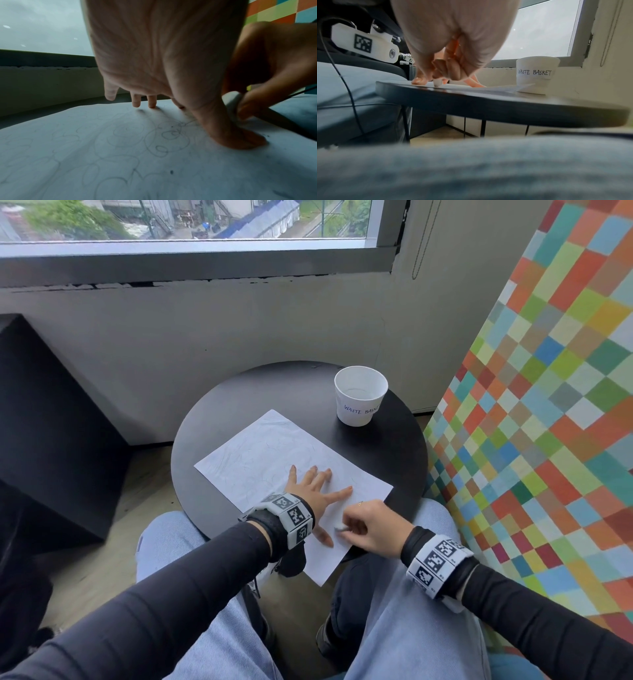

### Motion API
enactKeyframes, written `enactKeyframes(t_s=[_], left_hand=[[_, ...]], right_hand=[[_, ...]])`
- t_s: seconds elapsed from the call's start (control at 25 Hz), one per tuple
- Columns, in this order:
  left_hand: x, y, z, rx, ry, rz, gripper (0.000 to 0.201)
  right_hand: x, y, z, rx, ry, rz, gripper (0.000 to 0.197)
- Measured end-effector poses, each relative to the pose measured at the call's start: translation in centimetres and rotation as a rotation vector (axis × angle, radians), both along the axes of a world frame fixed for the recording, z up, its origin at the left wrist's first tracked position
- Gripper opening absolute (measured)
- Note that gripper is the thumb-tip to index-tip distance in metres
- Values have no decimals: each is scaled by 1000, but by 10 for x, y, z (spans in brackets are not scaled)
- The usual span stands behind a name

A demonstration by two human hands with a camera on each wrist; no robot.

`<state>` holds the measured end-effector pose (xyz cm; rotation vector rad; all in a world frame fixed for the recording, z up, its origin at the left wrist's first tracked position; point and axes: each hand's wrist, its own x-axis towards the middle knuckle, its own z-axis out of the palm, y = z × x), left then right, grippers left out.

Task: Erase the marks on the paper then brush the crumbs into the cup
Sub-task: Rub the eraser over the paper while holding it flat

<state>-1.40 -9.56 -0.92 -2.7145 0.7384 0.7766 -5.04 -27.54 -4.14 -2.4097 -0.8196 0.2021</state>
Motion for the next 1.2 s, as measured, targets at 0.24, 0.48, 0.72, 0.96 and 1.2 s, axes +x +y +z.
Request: enactKeyframes(t_s=[0.24,0.48,0.72,0.96,1.2], left_hand=[[-1,-1,1,-19,14,24,117],[-4,-2,1,-8,9,27,117],[-4,-6,0,-23,6,42,117],[-4,-11,-6,-63,7,85,117],[-1,-7,-1,-46,63,58,121]], right_hand=[[12,-5,3,42,-60,-145,25],[19,-12,9,-5,-16,-113,22],[30,-16,17,-107,-30,-61,22],[13,-11,7,-47,-11,52,23],[27,-15,11,23,-125,-141,24]])
